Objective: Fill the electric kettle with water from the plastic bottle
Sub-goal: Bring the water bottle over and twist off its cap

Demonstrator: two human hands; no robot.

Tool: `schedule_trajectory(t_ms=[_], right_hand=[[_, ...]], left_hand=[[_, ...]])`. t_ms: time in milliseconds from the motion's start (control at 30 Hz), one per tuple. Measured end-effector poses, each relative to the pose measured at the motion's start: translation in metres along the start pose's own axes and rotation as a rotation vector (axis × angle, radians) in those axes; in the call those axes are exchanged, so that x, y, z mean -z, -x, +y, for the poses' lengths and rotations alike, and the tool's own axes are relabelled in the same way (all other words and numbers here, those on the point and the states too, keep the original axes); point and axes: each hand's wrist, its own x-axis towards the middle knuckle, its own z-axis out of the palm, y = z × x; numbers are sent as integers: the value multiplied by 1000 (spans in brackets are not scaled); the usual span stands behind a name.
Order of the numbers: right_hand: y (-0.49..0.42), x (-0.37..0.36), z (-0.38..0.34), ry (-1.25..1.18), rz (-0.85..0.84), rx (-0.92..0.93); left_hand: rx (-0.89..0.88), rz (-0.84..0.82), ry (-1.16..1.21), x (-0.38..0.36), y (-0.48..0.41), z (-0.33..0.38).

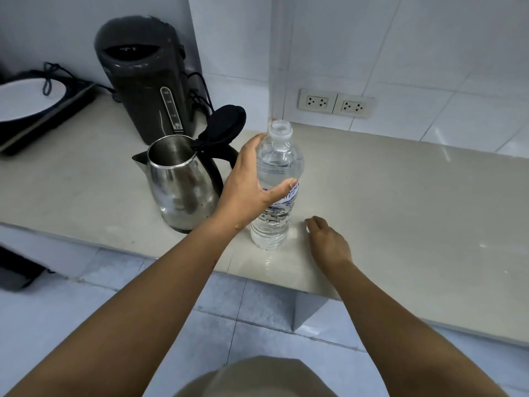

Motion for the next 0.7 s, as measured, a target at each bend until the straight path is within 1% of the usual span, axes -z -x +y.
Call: schedule_trajectory(t_ms=[100, 167, 233, 367, 467, 533, 700], right_hand=[[2, -10, 0, -110, -93, -34], [3, -15, 1, -101, -125, -14], [1, -20, 4, -48, -131, 14], [-1, -11, 9, -15, -86, -6], [-2, 6, 10, -6, 27, 13], [-2, 21, 5, -31, 142, 31], [-4, 71, -22, -196, 460, 68]], left_hand=[[9, -11, 7, 1, 0, -1], [8, -14, 15, 1, 0, -1], [0, -13, 10, 1, 0, -1], [-19, -2, 19, -1, 0, -2], [-38, 10, 20, -1, 1, -3], [-46, 23, 23, -2, 4, -4], [-7, 13, 24, -6, 20, -18]])
